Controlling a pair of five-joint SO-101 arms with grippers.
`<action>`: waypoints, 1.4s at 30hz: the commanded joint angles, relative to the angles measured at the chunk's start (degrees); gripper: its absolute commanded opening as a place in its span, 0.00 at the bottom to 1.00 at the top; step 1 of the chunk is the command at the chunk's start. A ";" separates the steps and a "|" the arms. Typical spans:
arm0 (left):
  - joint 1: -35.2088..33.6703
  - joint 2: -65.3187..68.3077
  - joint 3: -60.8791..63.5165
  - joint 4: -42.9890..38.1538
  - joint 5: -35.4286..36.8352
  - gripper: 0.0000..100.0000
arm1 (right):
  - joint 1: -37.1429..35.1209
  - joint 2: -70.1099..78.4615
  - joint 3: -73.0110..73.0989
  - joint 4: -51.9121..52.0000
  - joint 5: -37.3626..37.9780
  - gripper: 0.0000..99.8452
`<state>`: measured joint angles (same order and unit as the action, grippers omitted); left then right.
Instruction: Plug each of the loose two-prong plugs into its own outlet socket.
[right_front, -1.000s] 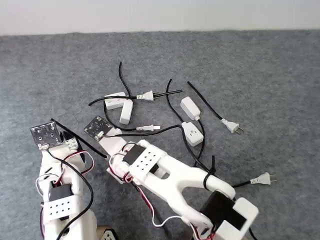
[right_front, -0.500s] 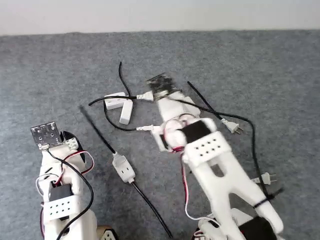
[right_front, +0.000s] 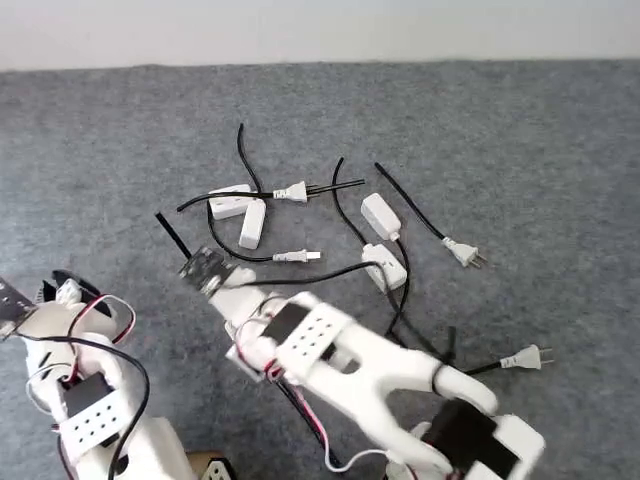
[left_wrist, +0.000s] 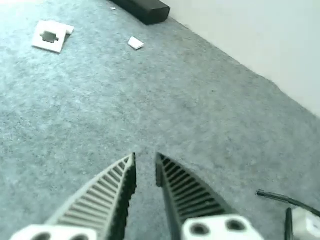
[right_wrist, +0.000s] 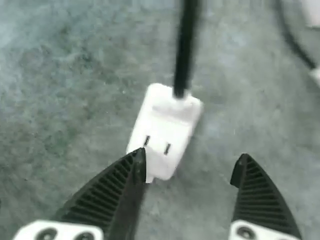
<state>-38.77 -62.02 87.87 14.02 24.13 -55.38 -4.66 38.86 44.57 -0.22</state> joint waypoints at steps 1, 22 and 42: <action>-0.70 -0.53 -3.21 -1.49 2.29 0.09 | -0.66 3.12 -4.13 -0.66 -1.41 0.28; 0.53 -0.53 -2.95 -1.58 1.93 0.09 | -2.59 15.96 -20.04 10.15 0.70 0.04; 9.67 -0.44 -2.51 4.48 -5.10 0.09 | 53.49 -30.20 -2.99 15.43 3.08 0.01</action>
<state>-34.37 -62.02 87.69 15.60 23.08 -13.98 -26.55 35.52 59.52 0.66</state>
